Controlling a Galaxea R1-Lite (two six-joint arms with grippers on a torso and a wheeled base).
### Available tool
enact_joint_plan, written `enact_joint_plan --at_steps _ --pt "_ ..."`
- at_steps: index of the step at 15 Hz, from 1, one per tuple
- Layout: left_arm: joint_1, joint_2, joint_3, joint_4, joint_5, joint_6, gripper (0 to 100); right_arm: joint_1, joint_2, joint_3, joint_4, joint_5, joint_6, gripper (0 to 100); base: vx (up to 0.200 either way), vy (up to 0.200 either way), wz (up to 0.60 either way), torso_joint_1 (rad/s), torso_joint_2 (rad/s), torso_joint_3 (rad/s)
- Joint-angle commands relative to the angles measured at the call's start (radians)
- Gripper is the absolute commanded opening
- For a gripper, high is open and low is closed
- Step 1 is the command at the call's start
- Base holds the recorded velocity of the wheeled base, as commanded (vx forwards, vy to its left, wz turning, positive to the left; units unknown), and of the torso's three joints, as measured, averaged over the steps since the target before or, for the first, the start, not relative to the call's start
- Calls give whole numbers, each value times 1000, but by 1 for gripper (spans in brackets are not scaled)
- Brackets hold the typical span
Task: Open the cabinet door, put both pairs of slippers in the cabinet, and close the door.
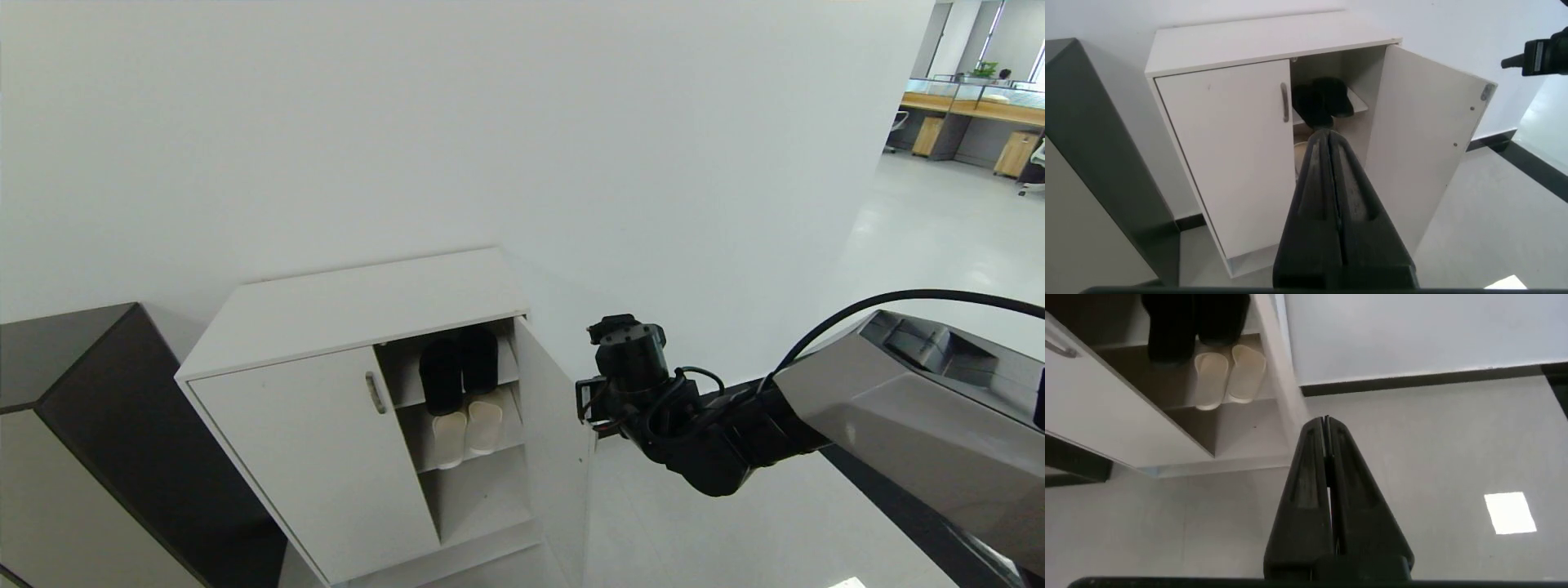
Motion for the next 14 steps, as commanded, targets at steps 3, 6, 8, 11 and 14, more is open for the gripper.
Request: enact_joint_plan --at_steps 3,6,8,11,14 --pt "0 1 0 0 -1 0 0 1 79 -46 4 1 -9 0 0 0 0 0 0 0" --pt "0 1 0 0 -1 0 0 21 125 -88 6 1 -29 0 0 0 0 0 0 0" --pt "0 1 0 0 0 0 0 42 123 -88 4 4 -28 0 0 0 0 0 0 0" --pt "0 1 0 0 -1 0 0 90 94 -82 3 5 -22 0 0 0 0 0 0 0" --pt "0 1 0 0 -1 0 0 139 48 -68 3 5 -5 0 0 0 0 0 0 0"
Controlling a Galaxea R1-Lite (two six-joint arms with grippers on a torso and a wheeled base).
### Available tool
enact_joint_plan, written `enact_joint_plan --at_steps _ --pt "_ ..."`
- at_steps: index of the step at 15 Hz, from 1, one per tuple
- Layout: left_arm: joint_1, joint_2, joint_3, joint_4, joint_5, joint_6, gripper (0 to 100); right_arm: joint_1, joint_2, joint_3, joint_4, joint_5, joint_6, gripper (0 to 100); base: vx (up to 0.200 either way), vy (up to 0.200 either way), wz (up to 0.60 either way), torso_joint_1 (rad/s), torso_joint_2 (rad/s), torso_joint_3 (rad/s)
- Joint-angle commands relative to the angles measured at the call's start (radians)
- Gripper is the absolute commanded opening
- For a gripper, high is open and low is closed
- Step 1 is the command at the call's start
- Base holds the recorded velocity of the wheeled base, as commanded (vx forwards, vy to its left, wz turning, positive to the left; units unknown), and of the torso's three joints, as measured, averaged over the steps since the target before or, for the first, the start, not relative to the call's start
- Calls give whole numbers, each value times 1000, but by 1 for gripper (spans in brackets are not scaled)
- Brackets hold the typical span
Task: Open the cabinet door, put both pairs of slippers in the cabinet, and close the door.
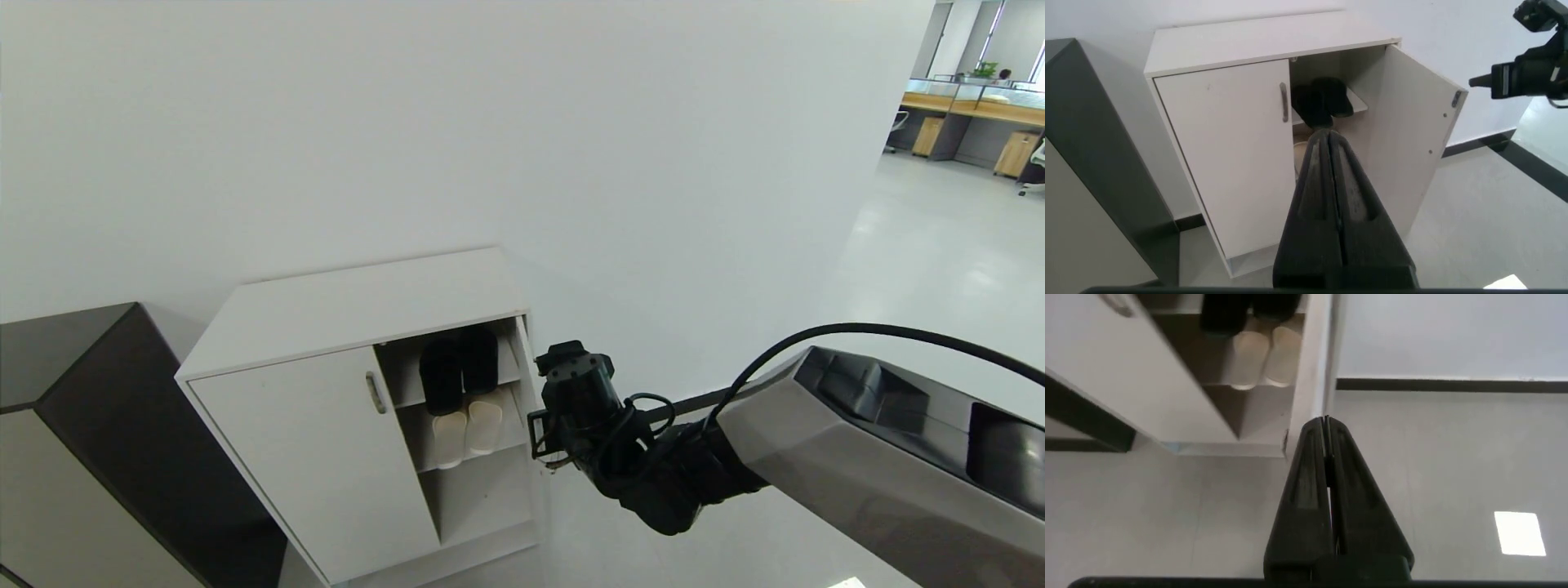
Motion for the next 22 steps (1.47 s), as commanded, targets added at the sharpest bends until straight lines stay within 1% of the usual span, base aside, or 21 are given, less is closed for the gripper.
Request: enact_joint_plan --at_steps 1,3,10,19,22 --pt "0 1 0 0 2 0 0 22 -50 30 -3 1 2 0 0 0 0 0 0 0" --pt "0 1 0 0 0 0 0 28 -103 73 -4 35 2 0 0 0 0 0 0 0" --pt "0 1 0 0 2 0 0 28 -149 126 -6 40 -27 0 0 0 0 0 0 0" --pt "0 1 0 0 0 0 0 30 -139 132 -10 41 -29 0 0 0 600 1 3 2" --pt "0 1 0 0 0 0 0 10 -126 149 -65 32 -61 0 0 0 0 0 0 0"
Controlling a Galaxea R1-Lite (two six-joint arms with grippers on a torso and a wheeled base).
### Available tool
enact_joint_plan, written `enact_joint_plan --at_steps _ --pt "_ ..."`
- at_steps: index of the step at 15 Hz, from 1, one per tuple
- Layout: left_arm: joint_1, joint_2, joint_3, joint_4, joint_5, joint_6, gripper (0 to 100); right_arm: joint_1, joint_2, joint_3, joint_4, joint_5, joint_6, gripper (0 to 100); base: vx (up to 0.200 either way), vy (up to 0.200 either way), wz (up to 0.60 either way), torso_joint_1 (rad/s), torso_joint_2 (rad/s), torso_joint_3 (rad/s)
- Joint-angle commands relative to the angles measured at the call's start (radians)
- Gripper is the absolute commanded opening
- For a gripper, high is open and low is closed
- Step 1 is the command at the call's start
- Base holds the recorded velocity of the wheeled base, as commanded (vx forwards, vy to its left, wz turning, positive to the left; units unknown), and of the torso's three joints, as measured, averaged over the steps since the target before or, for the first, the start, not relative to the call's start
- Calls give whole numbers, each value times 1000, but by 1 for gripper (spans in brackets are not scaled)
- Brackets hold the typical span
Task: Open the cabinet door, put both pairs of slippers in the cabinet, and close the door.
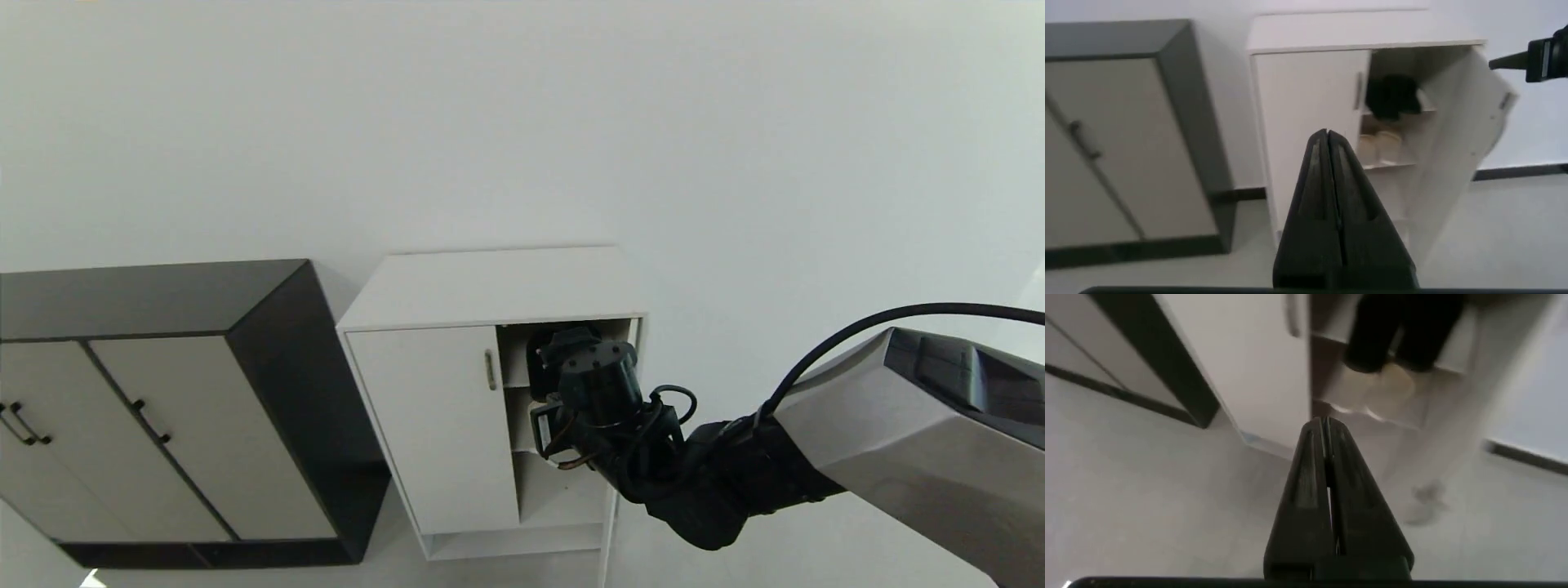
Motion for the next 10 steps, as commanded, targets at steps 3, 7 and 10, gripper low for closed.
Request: enact_joint_plan --at_steps 3,7,10 --pt "1 1 0 0 0 0 0 -56 5 93 -134 -4 -93 0 0 0 0 0 0 0" --pt "1 1 0 0 2 0 0 -108 -16 125 -154 -87 -136 0 0 0 0 0 0 0" --pt "1 1 0 0 0 2 0 -195 -118 232 -151 -90 -196 0 0 0 0 0 0 0"
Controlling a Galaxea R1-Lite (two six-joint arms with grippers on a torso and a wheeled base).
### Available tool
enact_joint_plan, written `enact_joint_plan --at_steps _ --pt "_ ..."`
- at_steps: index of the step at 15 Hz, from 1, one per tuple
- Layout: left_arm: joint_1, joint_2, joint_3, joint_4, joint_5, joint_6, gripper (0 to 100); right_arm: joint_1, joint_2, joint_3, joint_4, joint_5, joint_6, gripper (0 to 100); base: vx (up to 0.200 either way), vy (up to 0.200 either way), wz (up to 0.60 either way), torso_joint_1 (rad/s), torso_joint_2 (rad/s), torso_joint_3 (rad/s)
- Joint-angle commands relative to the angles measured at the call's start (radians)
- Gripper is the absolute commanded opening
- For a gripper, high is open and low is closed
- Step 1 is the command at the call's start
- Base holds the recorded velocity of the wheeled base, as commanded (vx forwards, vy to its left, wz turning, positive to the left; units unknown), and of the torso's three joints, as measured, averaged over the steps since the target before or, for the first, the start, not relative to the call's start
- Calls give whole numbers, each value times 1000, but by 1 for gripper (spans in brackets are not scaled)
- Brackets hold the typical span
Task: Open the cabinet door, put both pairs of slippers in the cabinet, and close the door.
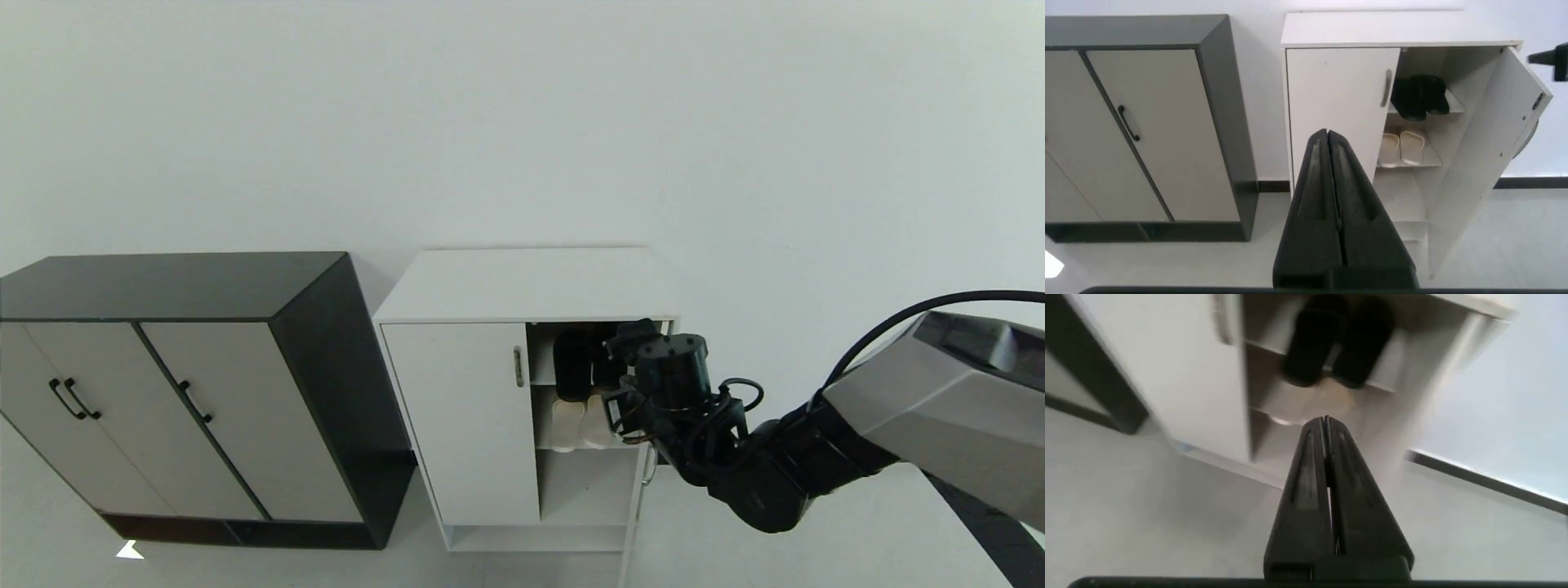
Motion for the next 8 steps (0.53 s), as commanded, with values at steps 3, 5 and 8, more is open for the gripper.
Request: enact_joint_plan --at_steps 3,5,8 --pt "1 1 -2 2 0 2 0 -106 -127 162 0 7 -26 0 200 0 0 -2 1 4" --pt "1 1 -2 2 0 2 0 -118 -134 214 0 7 -24 0 200 0 0 -10 -2 2" --pt "1 1 -2 2 -2 2 0 -135 -132 303 2 7 -42 0 200 0 0 12 2 2"
